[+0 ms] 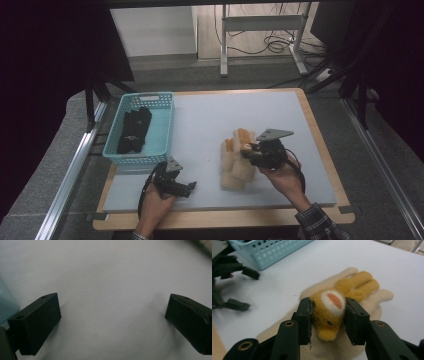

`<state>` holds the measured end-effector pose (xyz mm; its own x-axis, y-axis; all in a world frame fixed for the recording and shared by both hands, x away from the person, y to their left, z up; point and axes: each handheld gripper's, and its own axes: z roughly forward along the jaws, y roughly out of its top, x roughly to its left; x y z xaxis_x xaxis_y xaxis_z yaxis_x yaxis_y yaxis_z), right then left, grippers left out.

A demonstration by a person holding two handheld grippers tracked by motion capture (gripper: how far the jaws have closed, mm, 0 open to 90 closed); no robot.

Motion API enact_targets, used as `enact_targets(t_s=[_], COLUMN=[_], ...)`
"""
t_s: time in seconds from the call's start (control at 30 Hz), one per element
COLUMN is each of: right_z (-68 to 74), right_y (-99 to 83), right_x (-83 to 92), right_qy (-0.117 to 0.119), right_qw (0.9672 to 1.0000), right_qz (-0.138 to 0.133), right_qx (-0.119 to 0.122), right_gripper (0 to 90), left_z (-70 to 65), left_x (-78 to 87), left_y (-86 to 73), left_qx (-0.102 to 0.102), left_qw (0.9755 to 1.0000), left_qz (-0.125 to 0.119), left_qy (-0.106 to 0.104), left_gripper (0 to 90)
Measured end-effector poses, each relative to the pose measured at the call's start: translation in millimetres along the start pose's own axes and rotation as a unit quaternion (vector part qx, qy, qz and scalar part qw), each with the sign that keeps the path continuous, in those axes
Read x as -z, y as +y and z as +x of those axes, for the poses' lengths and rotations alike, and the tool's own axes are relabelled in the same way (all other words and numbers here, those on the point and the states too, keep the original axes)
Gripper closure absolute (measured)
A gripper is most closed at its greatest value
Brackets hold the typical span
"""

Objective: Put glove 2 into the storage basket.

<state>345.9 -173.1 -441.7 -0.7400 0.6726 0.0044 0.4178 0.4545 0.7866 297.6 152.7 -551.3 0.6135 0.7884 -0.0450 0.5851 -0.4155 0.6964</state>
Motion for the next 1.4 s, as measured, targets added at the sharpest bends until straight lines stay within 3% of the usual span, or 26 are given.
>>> enact_targets(t_s=[0.03,0.17,0.37,0.47,0.63,0.73,0.77,0.8,0.83,0.87,1.0,1.17,1.27,1.4], right_z=[10.7,21.0,25.5,25.7,19.9,7.8,-3.5,-3.5,-16.1,-16.1,-29.8,-24.3,-16.5,-7.4], right_y=[0.6,-1.0,-14.3,-21.4,-16.3,-12.4,-13.9,-13.9,-19.6,-19.6,-38.1,-58.3,-65.8,-70.5], right_x=[-7.3,-23.3,-55.9,-63.0,-52.7,-38.2,-30.2,-30.2,-24.2,-24.2,-18.4,-19.9,-25.6,-37.7], right_qy=[0.007,0.009,0.001,0.007,0.012,0.007,-0.011,-0.011,-0.018,-0.018,-0.012,0.013,0.030,0.033], right_qw=[1.0000,0.9998,0.9984,0.9983,0.9994,0.9998,0.9998,0.9998,0.9996,0.9996,0.9990,0.9986,0.9979,0.9969], right_qz=[0.004,0.015,0.056,0.057,0.031,0.016,0.015,0.015,0.020,0.020,0.036,0.047,0.056,0.072], right_qx=[0.002,0.008,0.010,0.006,0.007,0.004,0.005,0.005,-0.008,-0.008,-0.024,-0.018,-0.012,0.004], right_gripper=[59.3,59.0,57.0,52.7,43.1,42.3,44.8,44.8,50.8,50.8,70.0,82.7,85.0,85.2], left_z=[0.0,-0.1,0.0,-0.1,-0.2,-0.2,-0.2,-0.2,0.2,0.2,0.0,0.0,0.0,0.0], left_x=[0.0,-0.1,0.0,0.1,-0.1,-0.2,-0.1,-0.1,0.2,0.2,0.1,0.1,0.1,0.1], left_y=[0.0,-0.1,-0.1,-0.1,-0.1,-0.1,-0.1,-0.1,0.0,0.0,-0.1,-0.1,-0.1,-0.1], left_qx=[0.000,0.000,-0.001,-0.001,0.001,0.001,0.001,0.001,-0.002,-0.002,-0.001,-0.001,-0.001,-0.001], left_qw=[1.0000,1.0000,1.0000,1.0000,1.0000,1.0000,1.0000,1.0000,1.0000,1.0000,1.0000,1.0000,1.0000,1.0000], left_qz=[0.000,-0.001,0.000,0.000,-0.002,-0.002,-0.001,-0.002,0.001,0.001,0.001,0.001,0.001,0.001], left_qy=[0.000,0.000,0.000,0.000,0.000,0.000,0.000,0.000,0.000,0.000,0.000,0.000,0.000,0.000], left_gripper=[0.3,0.3,0.3,0.3,0.3,0.3,0.3,0.3,0.3,0.3,0.3,0.3,0.3,0.3])
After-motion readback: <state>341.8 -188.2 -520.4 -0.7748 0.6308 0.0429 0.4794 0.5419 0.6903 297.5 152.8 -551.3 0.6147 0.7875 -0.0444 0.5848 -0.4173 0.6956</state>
